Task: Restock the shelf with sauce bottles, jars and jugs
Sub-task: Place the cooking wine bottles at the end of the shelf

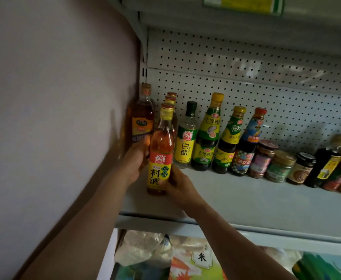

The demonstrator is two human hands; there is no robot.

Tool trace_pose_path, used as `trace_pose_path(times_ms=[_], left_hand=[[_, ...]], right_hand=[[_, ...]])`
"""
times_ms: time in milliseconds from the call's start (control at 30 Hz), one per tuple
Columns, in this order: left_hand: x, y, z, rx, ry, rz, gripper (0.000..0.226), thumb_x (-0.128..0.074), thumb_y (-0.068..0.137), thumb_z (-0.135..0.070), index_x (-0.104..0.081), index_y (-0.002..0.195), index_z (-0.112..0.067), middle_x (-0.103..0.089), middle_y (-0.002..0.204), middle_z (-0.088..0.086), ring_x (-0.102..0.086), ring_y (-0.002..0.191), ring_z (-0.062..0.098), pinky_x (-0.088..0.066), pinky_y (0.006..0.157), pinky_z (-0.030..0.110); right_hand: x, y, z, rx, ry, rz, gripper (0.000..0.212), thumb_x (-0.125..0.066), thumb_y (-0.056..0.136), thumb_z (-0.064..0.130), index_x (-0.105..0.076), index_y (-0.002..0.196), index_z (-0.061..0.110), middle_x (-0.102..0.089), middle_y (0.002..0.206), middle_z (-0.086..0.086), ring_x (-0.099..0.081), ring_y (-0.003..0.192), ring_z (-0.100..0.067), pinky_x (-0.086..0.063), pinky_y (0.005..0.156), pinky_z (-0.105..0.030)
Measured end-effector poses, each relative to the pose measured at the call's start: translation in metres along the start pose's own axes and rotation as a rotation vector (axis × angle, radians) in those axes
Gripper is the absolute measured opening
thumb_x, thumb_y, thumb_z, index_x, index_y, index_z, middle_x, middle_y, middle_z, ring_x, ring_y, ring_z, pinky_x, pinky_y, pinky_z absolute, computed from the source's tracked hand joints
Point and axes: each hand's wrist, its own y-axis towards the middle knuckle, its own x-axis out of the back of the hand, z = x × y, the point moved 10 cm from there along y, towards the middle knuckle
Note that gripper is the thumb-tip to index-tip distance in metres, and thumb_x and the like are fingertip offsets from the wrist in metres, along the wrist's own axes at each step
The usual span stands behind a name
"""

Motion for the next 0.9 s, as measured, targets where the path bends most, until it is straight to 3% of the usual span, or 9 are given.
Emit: trace_pose_path(times_ms=[67,167,267,333,400,500,633,733,900], left_hand=[[0.004,-0.012,0.007,-0.016,-0.068,-0.017,0.025,-0.052,0.088,-0.059,-0.071,0.094,-0.043,-0.070,0.103,-0.005,-0.062,0.111,0.021,-0.046,0.101,0.044],[0.003,-0.026,0.026,-0.043,0.087,0.067,0.056,-0.033,0.089,-0.078,-0.051,0.133,-0.049,-0.060,0.135,-0.006,-0.054,0.129,0.018,-0.040,0.109,0.049],[-0.009,-0.037,0.032,-0.107,0.096,0.172,0.046,-0.040,0.098,-0.061,-0.039,0.142,-0.051,-0.056,0.137,-0.015,-0.054,0.126,0.004,-0.047,0.099,0.029],[-0.017,-0.044,0.026,-0.124,0.050,0.159,0.036,-0.043,0.103,-0.036,-0.040,0.138,-0.044,-0.058,0.122,-0.023,-0.060,0.103,-0.015,-0.049,0.079,0.009],[-0.019,-0.046,0.022,-0.152,0.021,0.131,0.037,-0.047,0.102,-0.024,-0.041,0.135,-0.039,-0.057,0.117,-0.021,-0.061,0.089,-0.020,-0.048,0.068,0.005],[-0.011,-0.041,0.023,-0.152,0.011,0.085,0.039,-0.054,0.099,-0.019,-0.047,0.135,-0.033,-0.060,0.120,-0.015,-0.063,0.095,-0.014,-0.050,0.071,0.008],[-0.012,-0.033,-0.007,-0.204,0.052,0.066,0.058,-0.067,0.084,-0.040,-0.045,0.138,-0.043,-0.058,0.128,-0.019,-0.059,0.113,-0.006,-0.050,0.088,0.019],[-0.030,-0.024,-0.057,-0.284,0.115,0.108,0.060,-0.066,0.089,-0.035,-0.041,0.142,-0.046,-0.053,0.121,-0.029,-0.056,0.100,-0.019,-0.048,0.079,0.013],[-0.064,-0.004,-0.106,-0.272,0.307,0.179,0.039,-0.071,0.087,-0.028,-0.057,0.123,-0.034,-0.055,0.107,-0.026,-0.049,0.097,-0.010,-0.039,0.077,0.019]], right_hand=[[0.002,0.003,-0.002,0.023,-0.082,-0.052,0.051,-0.070,0.092,0.028,-0.053,0.139,0.027,-0.069,0.126,0.009,-0.065,0.114,-0.006,-0.053,0.101,-0.039],[0.002,0.002,-0.004,0.038,-0.077,-0.116,0.052,-0.069,0.093,0.029,-0.051,0.142,0.027,-0.067,0.127,0.010,-0.063,0.115,-0.004,-0.053,0.100,-0.034],[0.004,0.003,-0.003,0.072,-0.055,-0.169,0.057,-0.070,0.088,0.038,-0.051,0.141,0.027,-0.060,0.135,0.006,-0.057,0.123,-0.008,-0.052,0.102,-0.034],[0.004,0.006,-0.005,0.063,-0.032,-0.161,0.059,-0.069,0.088,0.036,-0.049,0.143,0.025,-0.063,0.133,0.006,-0.060,0.121,-0.009,-0.053,0.102,-0.036],[0.007,0.009,-0.008,0.049,-0.028,-0.157,0.056,-0.068,0.093,0.026,-0.047,0.145,0.021,-0.066,0.130,0.005,-0.063,0.117,-0.009,-0.053,0.101,-0.037],[0.011,0.012,-0.009,0.046,-0.045,-0.151,0.054,-0.067,0.096,0.021,-0.046,0.146,0.020,-0.066,0.130,0.005,-0.063,0.118,-0.009,-0.052,0.103,-0.039],[0.009,0.016,-0.009,0.010,-0.087,-0.087,0.058,-0.064,0.096,0.030,-0.041,0.149,0.029,-0.062,0.137,0.008,-0.058,0.125,-0.010,-0.048,0.108,-0.043],[0.007,0.018,-0.011,-0.037,-0.047,-0.030,0.062,-0.060,0.099,0.029,-0.032,0.154,0.033,-0.057,0.143,0.009,-0.053,0.131,-0.011,-0.046,0.111,-0.043],[0.013,0.018,-0.007,-0.023,0.055,-0.042,0.065,-0.060,0.096,0.038,-0.031,0.154,0.037,-0.053,0.146,0.012,-0.051,0.134,-0.008,-0.046,0.109,-0.039]])
